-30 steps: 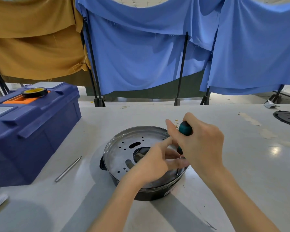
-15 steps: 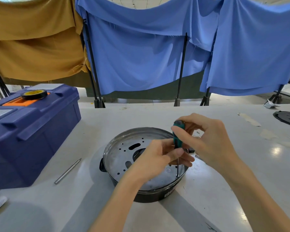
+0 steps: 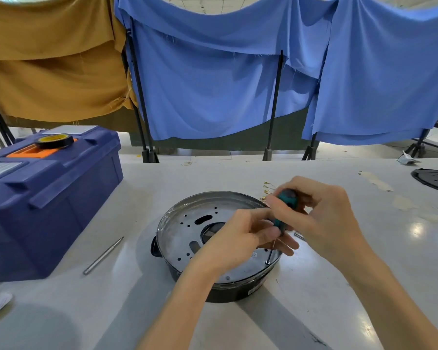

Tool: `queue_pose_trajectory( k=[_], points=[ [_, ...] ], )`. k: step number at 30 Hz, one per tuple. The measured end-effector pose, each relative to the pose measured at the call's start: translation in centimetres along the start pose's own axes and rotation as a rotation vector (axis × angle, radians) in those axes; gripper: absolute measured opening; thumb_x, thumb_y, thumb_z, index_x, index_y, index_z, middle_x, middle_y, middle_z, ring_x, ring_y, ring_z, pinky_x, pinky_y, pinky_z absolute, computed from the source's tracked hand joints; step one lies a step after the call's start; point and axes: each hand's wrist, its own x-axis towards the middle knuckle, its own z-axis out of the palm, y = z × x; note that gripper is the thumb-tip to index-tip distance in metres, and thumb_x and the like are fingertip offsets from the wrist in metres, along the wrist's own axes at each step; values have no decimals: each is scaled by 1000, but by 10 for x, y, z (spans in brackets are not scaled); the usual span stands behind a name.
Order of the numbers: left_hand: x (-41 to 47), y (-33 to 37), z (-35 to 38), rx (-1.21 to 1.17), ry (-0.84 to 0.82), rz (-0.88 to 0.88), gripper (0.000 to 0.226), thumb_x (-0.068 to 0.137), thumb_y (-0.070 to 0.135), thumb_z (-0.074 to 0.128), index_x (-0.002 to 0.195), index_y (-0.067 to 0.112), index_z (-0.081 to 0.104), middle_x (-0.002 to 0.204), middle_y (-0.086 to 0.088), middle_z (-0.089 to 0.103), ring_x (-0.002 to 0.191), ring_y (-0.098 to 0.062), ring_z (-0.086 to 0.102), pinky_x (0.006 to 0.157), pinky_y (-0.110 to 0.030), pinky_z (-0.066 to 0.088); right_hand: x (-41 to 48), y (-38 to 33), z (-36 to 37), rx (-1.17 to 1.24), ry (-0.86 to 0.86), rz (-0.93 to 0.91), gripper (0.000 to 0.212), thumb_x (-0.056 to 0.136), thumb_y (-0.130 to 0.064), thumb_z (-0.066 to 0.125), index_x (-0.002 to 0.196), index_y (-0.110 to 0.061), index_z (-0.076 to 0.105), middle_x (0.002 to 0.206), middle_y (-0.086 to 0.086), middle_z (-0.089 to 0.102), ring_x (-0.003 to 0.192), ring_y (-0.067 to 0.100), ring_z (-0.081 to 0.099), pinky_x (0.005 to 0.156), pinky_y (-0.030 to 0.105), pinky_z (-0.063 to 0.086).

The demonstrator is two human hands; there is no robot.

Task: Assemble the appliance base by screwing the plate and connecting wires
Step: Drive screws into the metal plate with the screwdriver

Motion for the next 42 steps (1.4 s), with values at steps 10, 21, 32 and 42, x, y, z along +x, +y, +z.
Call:
queue_pose_trajectory(
  k=[10,21,32,42],
  points=[
    [5,-6,7,-68,63,-5,20,98,12,54,118,10,57,95,-15,75,93,-27,73,86,-28,56,5,0,-2,-183,58,87,44,72,-66,63,67,-22,59,55,-10,53,51,13,53,51,32,50],
    [2,-11,-1,-12,33,7,20,97,18,59,114,26,62,96,-6,76,96,-20,72,91,-25,53,4,10,7,14,-8,115,35,78,-29,78,69,-14,48,66,11,61,47,26,51,38,29,46],
    [1,-17,-6,-75,-1,-22,28,104,17,43,125,4,56,98,-13,75,98,-22,71,89,-23,53,5,7,9,168,-78,125,10,83,-30,73,93,-27,71,78,-12,68,43,14,61,45,20,50],
    [4,-22,-7,-51,24,-2,28,103,21,46,129,21,55,94,-10,75,98,-24,71,97,-34,52,3,8,17,-125,49,117,46,73,-64,63,73,-19,59,62,-3,58,50,18,52,46,29,48]
  ],
)
